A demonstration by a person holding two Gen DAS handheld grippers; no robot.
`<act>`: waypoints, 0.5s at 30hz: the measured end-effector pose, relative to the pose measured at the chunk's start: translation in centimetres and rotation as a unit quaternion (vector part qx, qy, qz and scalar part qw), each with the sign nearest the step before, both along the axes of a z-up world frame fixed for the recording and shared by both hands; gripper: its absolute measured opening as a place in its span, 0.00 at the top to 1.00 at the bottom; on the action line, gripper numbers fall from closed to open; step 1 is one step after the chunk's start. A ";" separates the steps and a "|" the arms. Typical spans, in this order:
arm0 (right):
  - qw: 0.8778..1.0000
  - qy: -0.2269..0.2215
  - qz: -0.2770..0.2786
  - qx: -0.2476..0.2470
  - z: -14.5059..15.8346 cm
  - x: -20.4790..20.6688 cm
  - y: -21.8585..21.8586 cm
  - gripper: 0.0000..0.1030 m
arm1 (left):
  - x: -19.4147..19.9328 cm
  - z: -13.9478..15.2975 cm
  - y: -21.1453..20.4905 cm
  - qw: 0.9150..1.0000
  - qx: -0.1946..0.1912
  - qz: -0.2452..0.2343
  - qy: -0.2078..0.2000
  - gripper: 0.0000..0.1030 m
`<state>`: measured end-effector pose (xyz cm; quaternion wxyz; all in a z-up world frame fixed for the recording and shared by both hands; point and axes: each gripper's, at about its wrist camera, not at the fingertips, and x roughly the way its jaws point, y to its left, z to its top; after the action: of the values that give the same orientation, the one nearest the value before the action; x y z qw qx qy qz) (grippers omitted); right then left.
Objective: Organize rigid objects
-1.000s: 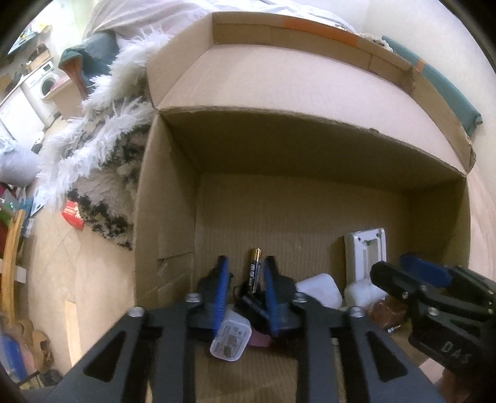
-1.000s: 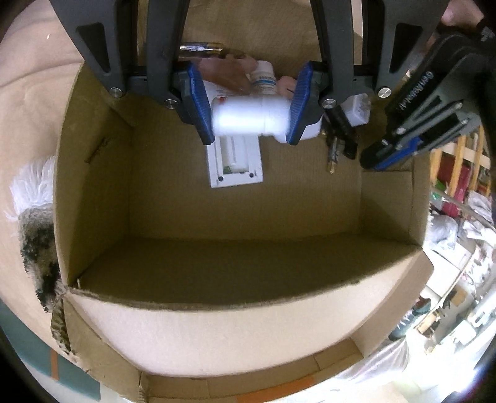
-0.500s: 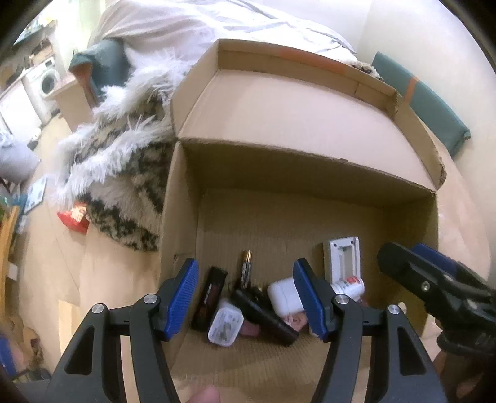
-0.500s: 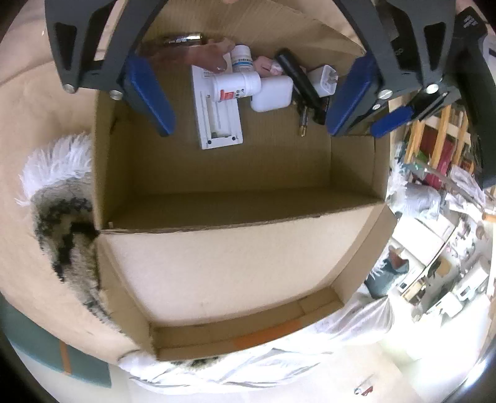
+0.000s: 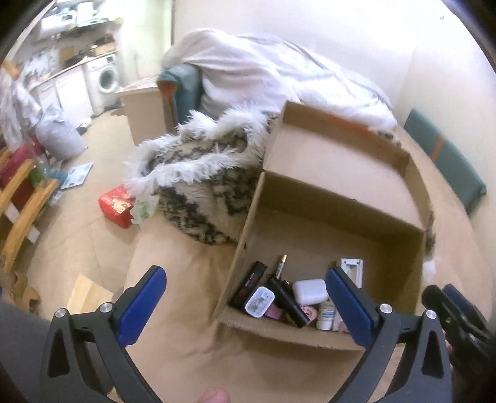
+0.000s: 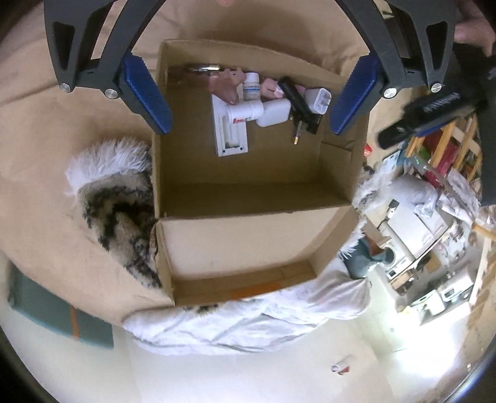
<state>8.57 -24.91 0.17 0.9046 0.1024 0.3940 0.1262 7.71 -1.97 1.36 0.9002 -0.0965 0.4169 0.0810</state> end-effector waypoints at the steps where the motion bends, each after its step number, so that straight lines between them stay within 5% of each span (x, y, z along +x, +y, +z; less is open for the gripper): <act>1: 1.000 -0.006 0.004 -0.006 0.1 -0.3 0.1 0.00 | -0.7 0.2 0.2 1.000 -0.004 0.001 -0.004 0.01; 15: 0.999 -0.012 0.033 -0.008 0.1 -2.8 0.6 0.00 | -3.9 1.0 0.1 1.000 0.030 0.007 -0.003 0.01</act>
<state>5.73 -24.29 0.26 0.9056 0.0802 0.3868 0.1545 3.81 -1.85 2.34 0.9034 -0.0727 0.4107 0.0994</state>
